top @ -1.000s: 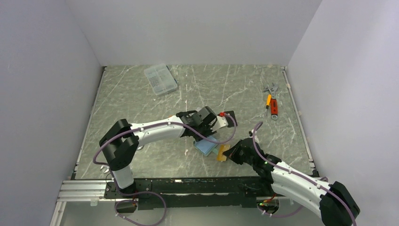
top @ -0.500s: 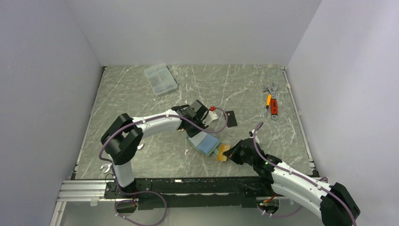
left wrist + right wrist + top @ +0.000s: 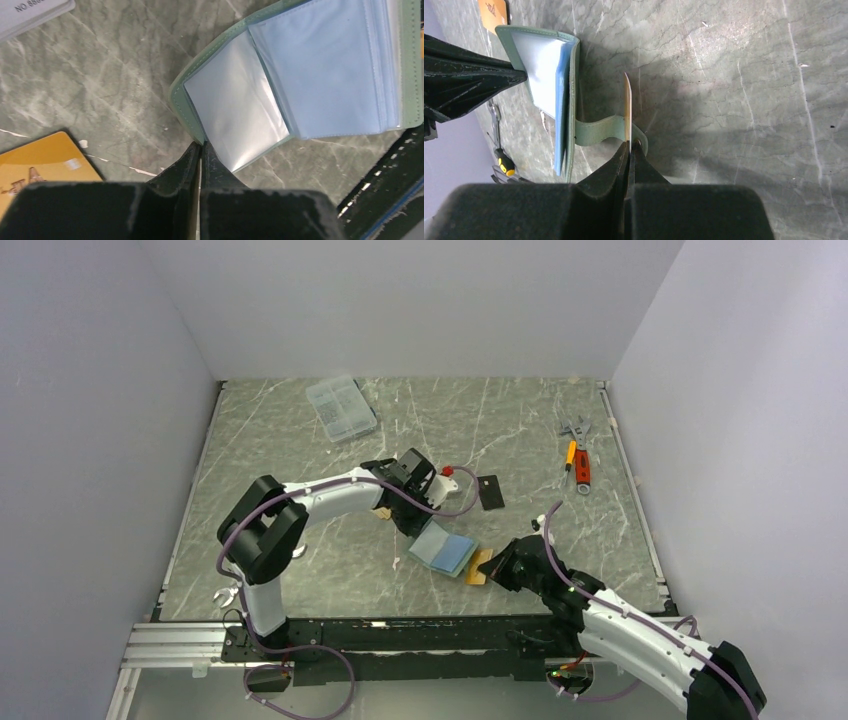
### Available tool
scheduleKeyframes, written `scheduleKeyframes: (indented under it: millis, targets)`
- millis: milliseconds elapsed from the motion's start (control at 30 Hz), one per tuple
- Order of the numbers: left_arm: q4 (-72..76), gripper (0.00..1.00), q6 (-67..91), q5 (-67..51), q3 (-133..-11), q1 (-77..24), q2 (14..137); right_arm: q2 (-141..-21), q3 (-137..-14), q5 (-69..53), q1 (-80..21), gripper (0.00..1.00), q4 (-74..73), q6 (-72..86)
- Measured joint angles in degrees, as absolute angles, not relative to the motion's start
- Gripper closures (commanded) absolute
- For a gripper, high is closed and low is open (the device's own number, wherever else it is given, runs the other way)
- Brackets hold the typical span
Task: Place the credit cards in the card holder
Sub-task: Open the card holder at the center of the board.
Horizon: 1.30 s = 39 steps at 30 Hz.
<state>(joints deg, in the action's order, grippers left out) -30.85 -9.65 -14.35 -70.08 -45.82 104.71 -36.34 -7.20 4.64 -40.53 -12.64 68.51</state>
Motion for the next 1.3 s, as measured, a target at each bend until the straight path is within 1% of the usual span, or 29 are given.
scheduleKeyframes:
  millis: [100, 233, 467, 600, 967, 1100, 1300]
  targets:
    - [-31.5, 0.81, -9.1, -16.4, -70.2, -45.4, 104.7, -36.5, -7.5, 4.6, -40.5, 1.00, -13.2, 68.0]
    - [-32.4, 0.75, -8.5, -18.1, -70.5, -45.3, 104.7, -37.5, -8.0, 4.7, -40.5, 1.00, -13.5, 67.7]
    - [-34.2, 0.73, -6.9, -20.8, -72.2, -43.2, 104.7, -37.5, -8.4, 5.1, -40.5, 1.00, -14.4, 67.2]
    - [-34.7, 0.68, -6.0, -22.3, -73.0, -41.4, 104.7, -37.6, -9.1, 5.2, -40.5, 1.00, -15.4, 66.7]
    - [-35.1, 0.63, -4.4, -23.6, -73.3, -40.4, 104.7, -37.8, -10.3, 5.6, -40.5, 1.00, -17.6, 65.8]
    - [-35.1, 0.66, -3.7, -23.7, -73.3, -40.3, 105.1, -37.1, -10.6, 5.7, -40.5, 1.00, -18.7, 65.5]
    - [-35.2, 0.66, -3.5, -24.3, -74.0, -39.6, 106.7, -37.0, -11.2, 5.9, -40.5, 1.00, -19.9, 64.7]
